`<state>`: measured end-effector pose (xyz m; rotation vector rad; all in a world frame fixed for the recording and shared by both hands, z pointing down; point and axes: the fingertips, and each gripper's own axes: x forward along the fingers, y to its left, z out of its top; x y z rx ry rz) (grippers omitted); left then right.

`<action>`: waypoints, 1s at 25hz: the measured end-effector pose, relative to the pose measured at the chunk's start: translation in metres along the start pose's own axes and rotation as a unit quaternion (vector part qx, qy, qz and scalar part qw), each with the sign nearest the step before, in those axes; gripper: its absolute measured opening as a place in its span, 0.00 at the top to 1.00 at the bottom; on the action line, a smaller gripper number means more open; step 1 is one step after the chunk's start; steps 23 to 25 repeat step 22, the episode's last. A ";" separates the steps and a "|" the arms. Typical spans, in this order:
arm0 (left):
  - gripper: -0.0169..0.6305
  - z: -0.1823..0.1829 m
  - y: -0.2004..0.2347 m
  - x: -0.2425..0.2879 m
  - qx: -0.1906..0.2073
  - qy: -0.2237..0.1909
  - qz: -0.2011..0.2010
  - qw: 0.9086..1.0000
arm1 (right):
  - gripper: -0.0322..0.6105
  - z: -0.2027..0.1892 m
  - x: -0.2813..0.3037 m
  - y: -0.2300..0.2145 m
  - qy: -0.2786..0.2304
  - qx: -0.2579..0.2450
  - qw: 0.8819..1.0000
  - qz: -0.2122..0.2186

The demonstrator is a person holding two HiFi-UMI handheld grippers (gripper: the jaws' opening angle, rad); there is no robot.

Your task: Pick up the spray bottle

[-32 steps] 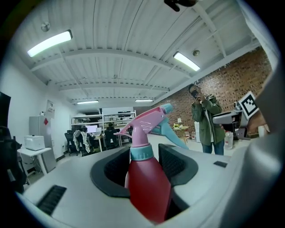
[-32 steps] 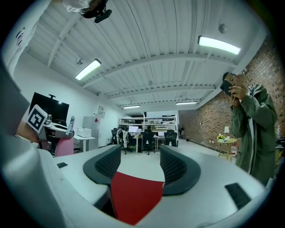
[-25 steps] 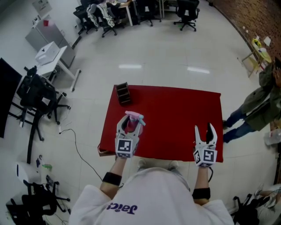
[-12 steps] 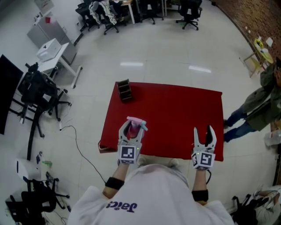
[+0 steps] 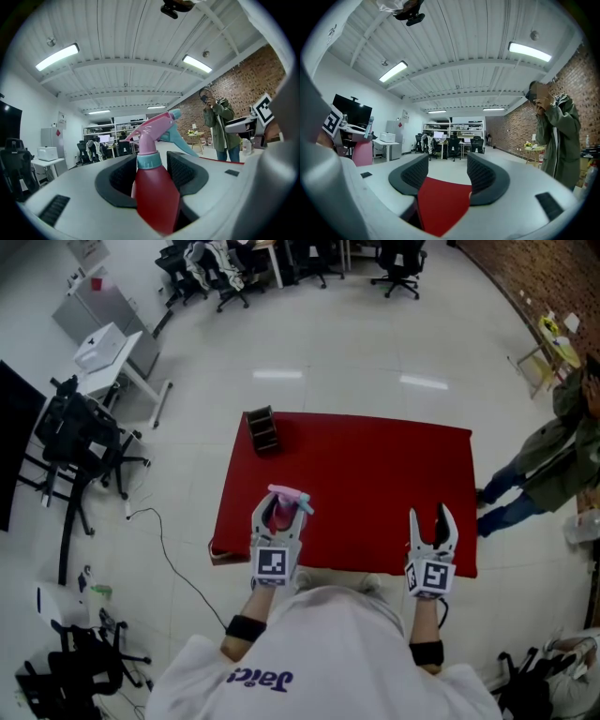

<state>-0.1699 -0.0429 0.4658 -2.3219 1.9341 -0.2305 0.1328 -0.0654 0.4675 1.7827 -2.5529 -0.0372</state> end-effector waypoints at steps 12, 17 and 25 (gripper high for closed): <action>0.65 0.006 -0.001 -0.004 -0.002 -0.009 0.000 1.000 | 0.54 0.011 0.000 0.008 0.000 0.007 1.000 0.005; 0.65 0.005 0.001 -0.005 -0.009 -0.009 0.003 1.000 | 0.55 0.004 -0.001 0.007 0.000 -0.003 1.000 0.015; 0.65 0.002 0.003 -0.009 -0.015 -0.006 0.009 1.000 | 0.55 -0.002 -0.005 0.006 0.003 -0.001 1.000 0.011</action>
